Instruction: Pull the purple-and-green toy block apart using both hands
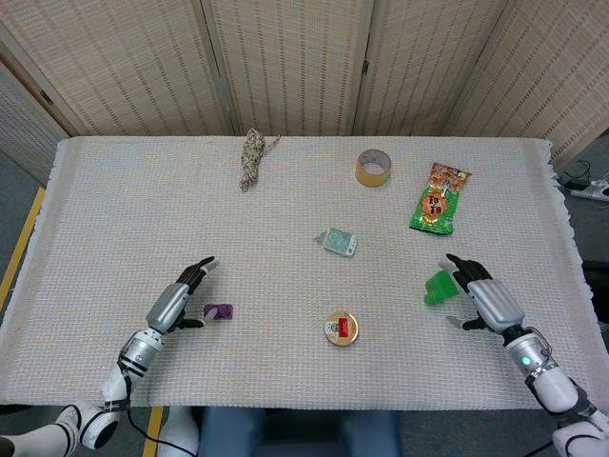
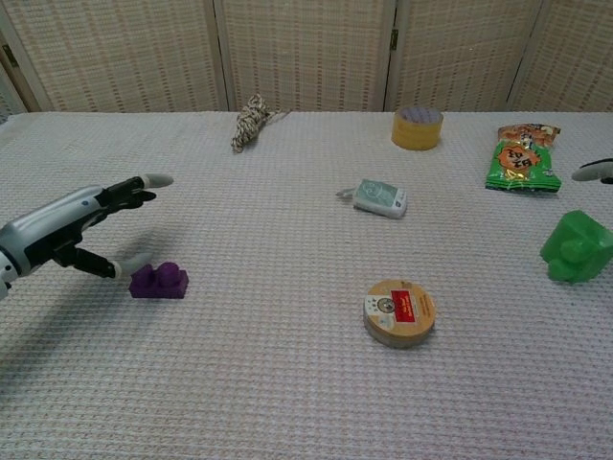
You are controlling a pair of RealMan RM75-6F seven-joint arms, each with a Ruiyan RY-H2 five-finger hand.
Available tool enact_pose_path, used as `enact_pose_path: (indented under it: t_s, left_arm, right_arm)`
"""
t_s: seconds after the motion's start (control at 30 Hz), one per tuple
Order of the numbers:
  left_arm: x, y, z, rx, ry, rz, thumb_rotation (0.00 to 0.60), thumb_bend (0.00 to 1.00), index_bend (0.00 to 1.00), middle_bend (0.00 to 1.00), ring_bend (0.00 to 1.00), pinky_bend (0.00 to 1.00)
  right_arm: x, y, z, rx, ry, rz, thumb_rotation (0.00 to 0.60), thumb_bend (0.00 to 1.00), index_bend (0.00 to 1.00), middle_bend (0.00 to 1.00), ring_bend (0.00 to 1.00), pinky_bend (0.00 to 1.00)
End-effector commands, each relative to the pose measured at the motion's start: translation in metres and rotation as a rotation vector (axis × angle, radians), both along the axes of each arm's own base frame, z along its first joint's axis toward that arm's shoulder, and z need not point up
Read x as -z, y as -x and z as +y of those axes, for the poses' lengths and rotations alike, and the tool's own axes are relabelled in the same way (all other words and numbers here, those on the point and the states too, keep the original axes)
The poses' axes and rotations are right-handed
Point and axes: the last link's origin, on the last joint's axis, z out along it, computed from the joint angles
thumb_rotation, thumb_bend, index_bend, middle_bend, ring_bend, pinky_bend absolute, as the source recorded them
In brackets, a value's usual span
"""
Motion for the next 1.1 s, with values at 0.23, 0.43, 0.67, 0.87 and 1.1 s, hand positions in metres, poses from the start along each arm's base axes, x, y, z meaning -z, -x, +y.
enact_pose_path:
  t_s: [0.23,0.43,0.67,0.87,1.1]
  left_arm:
    - [-0.088,0.016,-0.045,0.045,-0.194,0.230,0.600,0.43,0.05,0.00,0.00,0.00]
    - [-0.147,0.037,-0.095,-0.213,-0.244,0.554,0.600,0.43,0.05,0.00,0.00,0.00]
    - [-0.177,0.062,-0.126,-0.409,-0.346,0.613,0.600,0.43,0.05,0.00,0.00,0.00]
    - [-0.194,0.078,-0.125,-0.498,-0.391,0.604,0.600,0.43,0.03,0.00,0.00,0.00]
    - [-0.188,0.071,-0.128,-0.400,-0.412,0.634,0.600,0.43,0.03,0.00,0.00,0.00]
  right_arm:
    - [-0.042,-0.022,0.043,-0.083,0.285,0.174,0.600,0.29,0.00,0.00,0.00,0.00]
    - [-0.047,-0.027,0.062,0.029,0.435,0.366,0.600,0.29,0.00,0.00,0.00,0.00]
    - [-0.059,-0.018,0.077,0.128,0.547,0.389,0.600,0.29,0.00,0.00,0.00,0.00]
    - [-0.067,-0.016,0.077,0.169,0.536,0.364,0.600,0.29,0.00,0.00,0.00,0.00]
    - [-0.059,-0.021,0.078,0.136,0.479,0.351,0.600,0.29,0.00,0.00,0.00,0.00]
